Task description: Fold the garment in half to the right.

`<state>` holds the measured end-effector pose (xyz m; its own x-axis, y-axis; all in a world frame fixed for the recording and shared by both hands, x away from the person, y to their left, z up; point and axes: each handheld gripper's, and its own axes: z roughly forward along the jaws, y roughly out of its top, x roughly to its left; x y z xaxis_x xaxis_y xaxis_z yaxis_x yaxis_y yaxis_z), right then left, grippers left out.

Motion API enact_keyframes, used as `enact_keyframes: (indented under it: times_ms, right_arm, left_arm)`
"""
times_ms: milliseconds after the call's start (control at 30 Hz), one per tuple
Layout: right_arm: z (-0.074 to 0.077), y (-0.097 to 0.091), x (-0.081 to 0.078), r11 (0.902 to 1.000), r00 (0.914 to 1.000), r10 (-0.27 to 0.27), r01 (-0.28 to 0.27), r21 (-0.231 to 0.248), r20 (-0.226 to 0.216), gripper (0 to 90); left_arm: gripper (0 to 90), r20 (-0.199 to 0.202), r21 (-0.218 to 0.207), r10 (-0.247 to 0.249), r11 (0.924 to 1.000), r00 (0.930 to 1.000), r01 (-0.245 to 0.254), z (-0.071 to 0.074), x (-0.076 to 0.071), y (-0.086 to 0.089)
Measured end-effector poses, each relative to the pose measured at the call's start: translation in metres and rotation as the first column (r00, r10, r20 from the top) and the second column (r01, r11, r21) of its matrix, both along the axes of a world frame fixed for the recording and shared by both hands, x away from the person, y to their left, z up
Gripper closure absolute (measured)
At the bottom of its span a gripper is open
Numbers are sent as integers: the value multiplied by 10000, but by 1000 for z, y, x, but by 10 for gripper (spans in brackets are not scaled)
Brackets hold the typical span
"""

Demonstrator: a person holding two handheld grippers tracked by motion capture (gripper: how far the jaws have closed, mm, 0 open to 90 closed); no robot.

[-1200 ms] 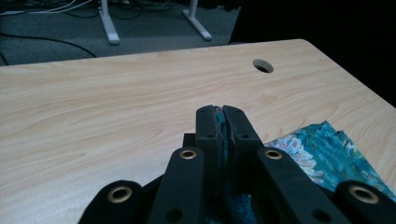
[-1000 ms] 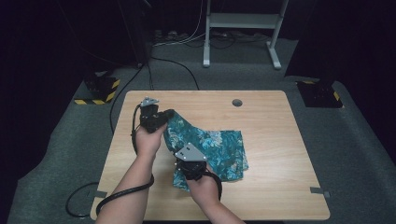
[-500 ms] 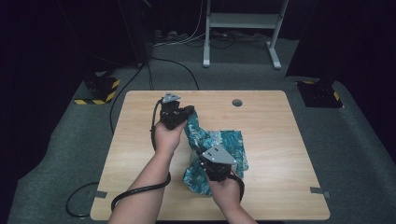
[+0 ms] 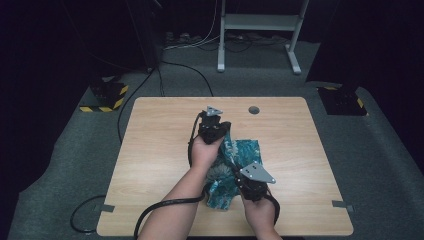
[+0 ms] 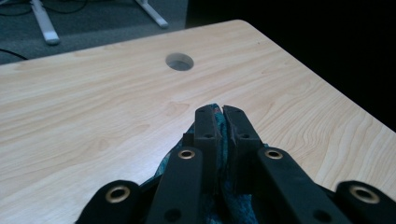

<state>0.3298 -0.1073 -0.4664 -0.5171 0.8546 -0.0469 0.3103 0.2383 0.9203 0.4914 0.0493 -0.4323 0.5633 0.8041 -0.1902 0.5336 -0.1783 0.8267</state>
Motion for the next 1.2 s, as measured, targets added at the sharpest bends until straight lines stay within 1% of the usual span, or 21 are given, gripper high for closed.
enact_keyframes:
  times_ms: [100, 200, 267, 333, 467, 533, 600, 700, 867, 967, 1200]
  right_arm:
    - [-7, -9, 1, 9998, 9997, -180, 180, -16, -157, 841]
    - [-13, -15, 0, 9995, 9992, -316, 314, -82, -257, 840]
    - [-17, -19, 0, 9990, 9986, -422, 417, -149, -326, 839]
    - [-21, -23, 0, 9985, 9980, -505, 497, -224, -380, 838]
    - [-30, -31, 2, 9970, 9958, -708, 688, -347, -586, 835]
    - [-34, -36, 4, 9960, 9943, -817, 790, -409, -679, 834]
    - [-38, -40, 6, 9951, 9925, -916, 883, -441, -808, 829]
    - [-44, -45, 7, 9938, 9900, -1027, 979, -531, -963, 826]
    - [-54, -50, 8, 9920, 9863, -1144, 1070, -667, -1188, 819]
    - [-58, -53, 8, 9911, 9848, -1190, 1102, -745, -1265, 808]
    - [-69, -57, 8, 9894, 9809, -1249, 1119, -930, -1493, 787]
  left_arm:
    - [843, -239, 156, -87, 9998, 9997, 90, -9, 4, -10]
    - [842, -358, 187, -141, 9997, 9993, 148, -15, 5, -18]
    - [840, -464, 305, -186, 9993, 9988, 200, -21, 6, -26]
    - [839, -598, 313, -185, 9993, 9980, 204, -26, 8, -32]
    - [836, -884, 505, -110, 9986, 9960, 155, -38, 11, -43]
    - [834, -986, 515, -43, 9986, 9951, 94, -43, 12, -47]
    - [831, -1052, 637, -34, 9979, 9944, 102, -48, 13, -51]
    - [827, -1111, 712, -15, 9974, 9938, 94, -54, 14, -56]
    - [806, -1286, 718, 43, 9974, 9917, 49, -63, 15, -64]
    - [805, -1362, 683, 9, 9976, 9907, 85, -67, 16, -68]
    - [790, -1425, 849, -111, 9961, 9897, 234, -73, 16, -79]
